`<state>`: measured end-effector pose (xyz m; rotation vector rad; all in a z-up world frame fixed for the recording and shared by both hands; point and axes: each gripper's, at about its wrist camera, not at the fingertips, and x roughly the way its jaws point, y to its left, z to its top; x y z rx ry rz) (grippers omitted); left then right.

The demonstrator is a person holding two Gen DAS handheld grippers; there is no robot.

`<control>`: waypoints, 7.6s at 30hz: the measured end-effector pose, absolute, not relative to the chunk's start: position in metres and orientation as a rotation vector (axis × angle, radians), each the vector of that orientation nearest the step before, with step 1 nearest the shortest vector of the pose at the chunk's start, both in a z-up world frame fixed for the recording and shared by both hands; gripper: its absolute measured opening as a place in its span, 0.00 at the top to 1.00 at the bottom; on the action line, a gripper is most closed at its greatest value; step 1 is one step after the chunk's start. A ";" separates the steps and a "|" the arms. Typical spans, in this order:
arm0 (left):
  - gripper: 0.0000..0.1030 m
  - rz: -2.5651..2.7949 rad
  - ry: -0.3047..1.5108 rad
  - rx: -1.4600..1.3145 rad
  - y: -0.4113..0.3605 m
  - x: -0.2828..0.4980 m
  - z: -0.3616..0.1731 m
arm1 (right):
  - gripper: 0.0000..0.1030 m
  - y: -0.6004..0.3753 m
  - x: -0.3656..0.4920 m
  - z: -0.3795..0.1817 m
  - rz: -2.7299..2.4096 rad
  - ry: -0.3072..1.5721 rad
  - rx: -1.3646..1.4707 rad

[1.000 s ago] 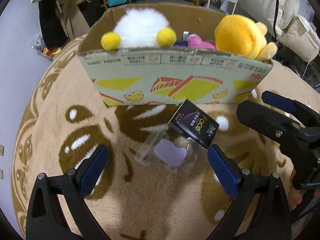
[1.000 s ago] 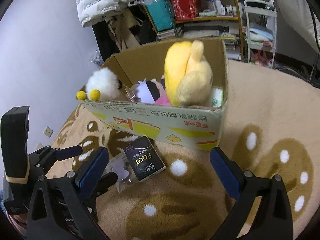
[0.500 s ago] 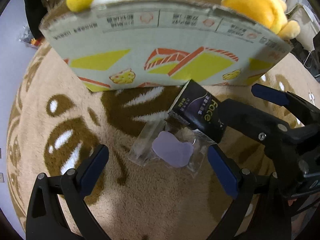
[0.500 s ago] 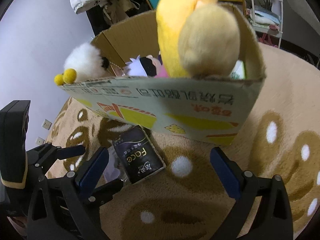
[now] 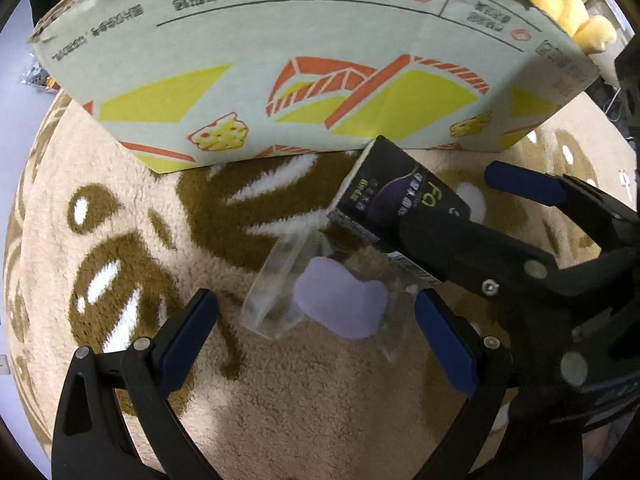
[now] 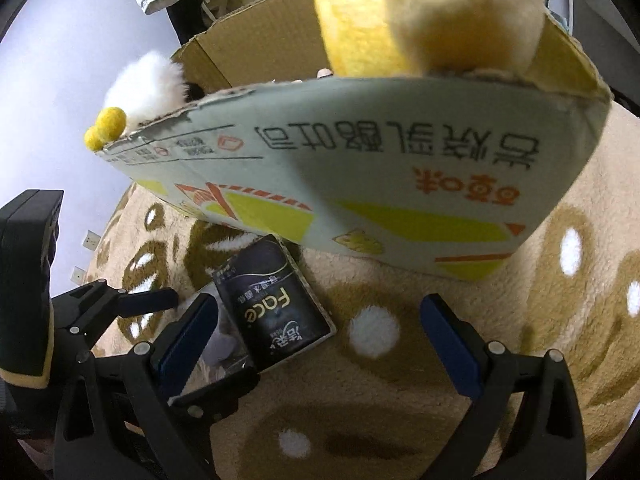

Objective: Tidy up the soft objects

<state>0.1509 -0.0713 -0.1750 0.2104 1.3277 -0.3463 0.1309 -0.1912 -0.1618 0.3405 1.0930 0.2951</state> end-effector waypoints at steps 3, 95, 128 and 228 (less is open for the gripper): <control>0.05 -0.365 1.326 0.190 -0.073 0.146 -0.169 | 0.01 -0.190 0.131 -0.162 0.299 1.095 0.342; 0.30 -0.181 0.560 0.157 -0.047 0.106 0.026 | 0.47 -0.237 0.069 -0.023 0.215 0.570 0.338; 0.06 -0.202 0.691 0.138 -0.060 0.193 -0.005 | 0.38 -0.234 0.125 -0.038 0.253 0.572 0.318; 0.01 -0.126 0.480 0.101 -0.006 -0.006 0.013 | 0.00 -0.257 -0.025 0.002 0.052 0.511 0.226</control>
